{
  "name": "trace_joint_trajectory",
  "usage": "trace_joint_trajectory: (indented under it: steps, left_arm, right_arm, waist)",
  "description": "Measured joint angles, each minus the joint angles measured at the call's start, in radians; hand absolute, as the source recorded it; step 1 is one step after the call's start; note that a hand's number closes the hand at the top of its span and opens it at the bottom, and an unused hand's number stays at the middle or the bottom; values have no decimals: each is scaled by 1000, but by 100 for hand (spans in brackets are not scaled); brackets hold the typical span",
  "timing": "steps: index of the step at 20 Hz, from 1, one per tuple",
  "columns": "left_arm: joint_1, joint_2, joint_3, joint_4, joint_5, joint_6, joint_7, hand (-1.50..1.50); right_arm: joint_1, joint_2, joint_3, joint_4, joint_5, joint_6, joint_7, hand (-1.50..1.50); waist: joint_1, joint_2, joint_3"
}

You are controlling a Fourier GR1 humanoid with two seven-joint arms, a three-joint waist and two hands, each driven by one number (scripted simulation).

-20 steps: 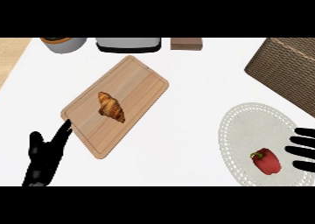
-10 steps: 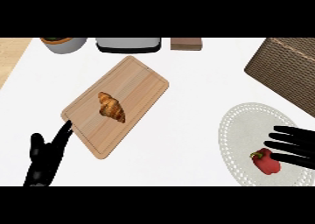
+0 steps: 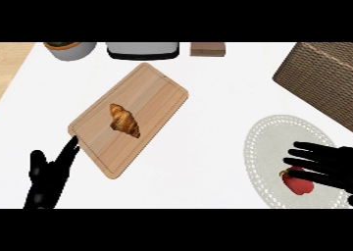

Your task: Pick the bell pepper from the placemat and place it in the basket

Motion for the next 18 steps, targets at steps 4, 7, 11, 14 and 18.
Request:
trace_joint_trajectory:
  steps: [4,7,11,14,18]
  left_arm:
    - [-4,-5,12,4,-9,-14,9,0]
    - [10,-14,16,-19,-26,-3,21,0]
    - [6,-22,25,-8,-35,-15,10,0]
    - [-1,-31,30,-2,-40,-18,16,0]
    - [15,-31,41,-11,-48,-35,-1,0]
  right_arm:
    - [-17,45,11,27,42,-7,-7,-150]
    - [0,76,19,15,86,-15,0,-150]
    - [-13,100,22,54,158,-33,9,-150]
    - [-24,132,44,70,222,-42,35,-150]
    - [-45,159,33,144,257,-61,20,-150]
  waist:
    - [-1,0,0]
    - [-3,0,-1]
    - [-3,0,0]
    - [-3,0,-1]
    - [-1,0,0]
